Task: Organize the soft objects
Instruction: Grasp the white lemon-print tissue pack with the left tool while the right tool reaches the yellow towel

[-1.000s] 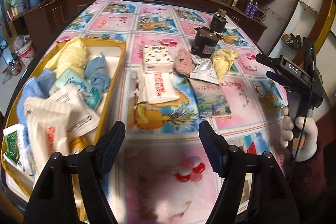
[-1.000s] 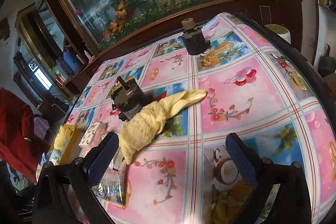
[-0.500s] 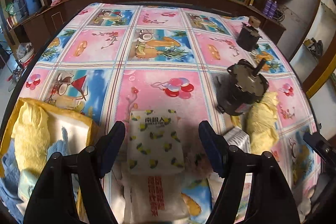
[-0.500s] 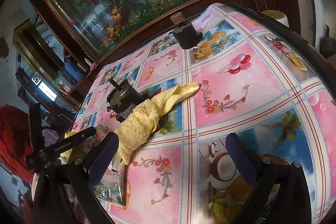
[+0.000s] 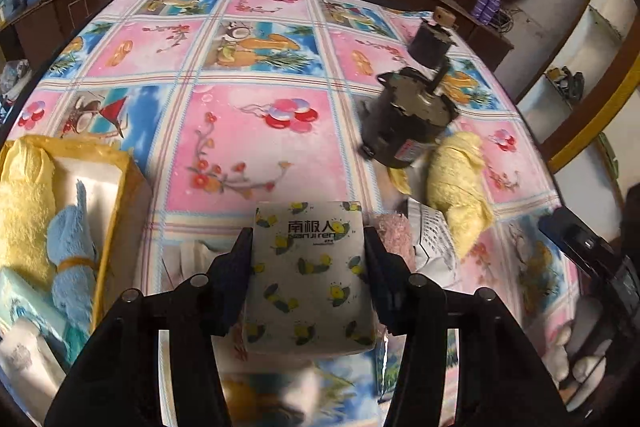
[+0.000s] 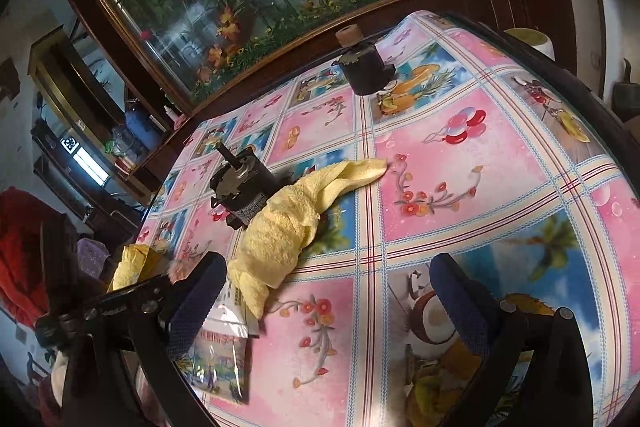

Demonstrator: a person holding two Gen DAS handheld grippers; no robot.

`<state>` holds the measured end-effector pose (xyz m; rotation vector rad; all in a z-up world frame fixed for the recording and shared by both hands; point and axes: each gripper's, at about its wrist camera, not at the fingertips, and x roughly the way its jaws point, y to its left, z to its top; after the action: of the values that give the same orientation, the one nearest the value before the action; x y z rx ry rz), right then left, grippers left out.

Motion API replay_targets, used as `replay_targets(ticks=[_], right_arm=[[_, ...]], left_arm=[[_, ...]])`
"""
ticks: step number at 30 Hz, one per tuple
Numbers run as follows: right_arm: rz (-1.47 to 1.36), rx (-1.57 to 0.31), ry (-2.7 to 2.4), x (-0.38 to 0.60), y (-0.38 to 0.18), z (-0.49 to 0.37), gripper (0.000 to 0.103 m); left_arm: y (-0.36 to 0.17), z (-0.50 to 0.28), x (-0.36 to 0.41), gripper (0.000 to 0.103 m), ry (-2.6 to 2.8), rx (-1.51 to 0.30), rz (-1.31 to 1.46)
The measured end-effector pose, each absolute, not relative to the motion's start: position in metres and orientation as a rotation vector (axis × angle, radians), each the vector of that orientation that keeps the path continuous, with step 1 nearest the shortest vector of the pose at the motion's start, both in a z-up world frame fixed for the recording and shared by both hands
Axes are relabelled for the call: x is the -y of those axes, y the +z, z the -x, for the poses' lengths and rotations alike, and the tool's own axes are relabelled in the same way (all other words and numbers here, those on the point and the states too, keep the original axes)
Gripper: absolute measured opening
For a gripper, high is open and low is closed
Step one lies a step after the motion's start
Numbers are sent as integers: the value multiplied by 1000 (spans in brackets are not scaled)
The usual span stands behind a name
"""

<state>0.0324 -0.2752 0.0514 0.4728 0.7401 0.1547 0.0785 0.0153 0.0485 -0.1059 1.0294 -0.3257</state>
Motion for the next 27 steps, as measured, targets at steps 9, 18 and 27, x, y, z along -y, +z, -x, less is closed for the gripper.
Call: replay_targets(ticks=[9, 18, 27], right_arm=[[-463, -738, 147, 276, 50, -31, 103], [-455, -742, 152, 276, 51, -31, 103], [-664, -605, -18, 359, 62, -6, 103]], left_arm=[[61, -18, -33, 58, -409, -1024, 141], [36, -3, -6, 75, -316, -980, -11], [31, 8, -9, 51, -390, -973, 70]])
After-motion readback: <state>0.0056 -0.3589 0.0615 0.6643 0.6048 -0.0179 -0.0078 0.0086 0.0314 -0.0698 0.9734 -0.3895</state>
